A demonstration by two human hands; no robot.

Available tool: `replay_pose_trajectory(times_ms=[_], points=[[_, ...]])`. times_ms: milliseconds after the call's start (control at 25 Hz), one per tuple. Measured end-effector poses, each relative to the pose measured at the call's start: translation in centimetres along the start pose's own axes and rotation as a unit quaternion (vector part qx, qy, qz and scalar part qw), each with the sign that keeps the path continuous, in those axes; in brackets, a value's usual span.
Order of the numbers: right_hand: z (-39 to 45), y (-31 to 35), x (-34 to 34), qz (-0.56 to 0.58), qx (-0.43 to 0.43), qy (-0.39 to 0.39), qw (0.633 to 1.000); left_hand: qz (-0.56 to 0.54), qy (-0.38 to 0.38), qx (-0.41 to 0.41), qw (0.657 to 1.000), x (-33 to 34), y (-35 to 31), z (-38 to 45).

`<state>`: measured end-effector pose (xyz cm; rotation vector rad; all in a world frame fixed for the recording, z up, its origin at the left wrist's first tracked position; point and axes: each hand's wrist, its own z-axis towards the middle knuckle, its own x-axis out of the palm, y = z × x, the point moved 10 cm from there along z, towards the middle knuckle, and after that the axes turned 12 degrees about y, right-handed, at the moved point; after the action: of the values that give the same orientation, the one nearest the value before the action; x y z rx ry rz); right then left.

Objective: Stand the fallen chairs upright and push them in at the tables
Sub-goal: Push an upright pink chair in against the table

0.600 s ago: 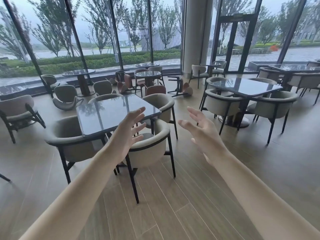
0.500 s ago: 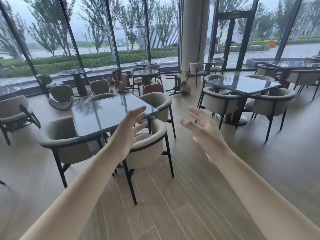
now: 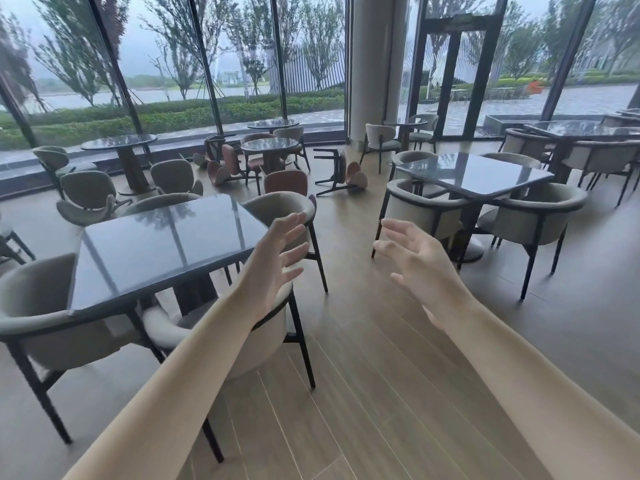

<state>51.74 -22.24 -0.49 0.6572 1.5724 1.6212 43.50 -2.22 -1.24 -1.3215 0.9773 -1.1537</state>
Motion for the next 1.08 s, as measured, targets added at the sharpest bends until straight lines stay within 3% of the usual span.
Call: replay_pose_trajectory(times_ms=[320, 720, 1080], points=[[14.4, -4.5, -4.9, 0.016, 0.015, -0.007, 1.0, -0.001, 0.007, 0.005, 1.0, -0.4, 2.8, 16.5], [40.9, -6.8, -10.4, 0.004, 0.005, -0.001, 1.0, -0.029, -0.006, 0.002, 1.0, -5.5, 3.9, 43.7], [57.8, -11.4, -14.6, 0.001, 0.021, 0.003, 1.0, -0.022, -0.014, -0.019, 0.999, -8.0, 6.6, 61.1]])
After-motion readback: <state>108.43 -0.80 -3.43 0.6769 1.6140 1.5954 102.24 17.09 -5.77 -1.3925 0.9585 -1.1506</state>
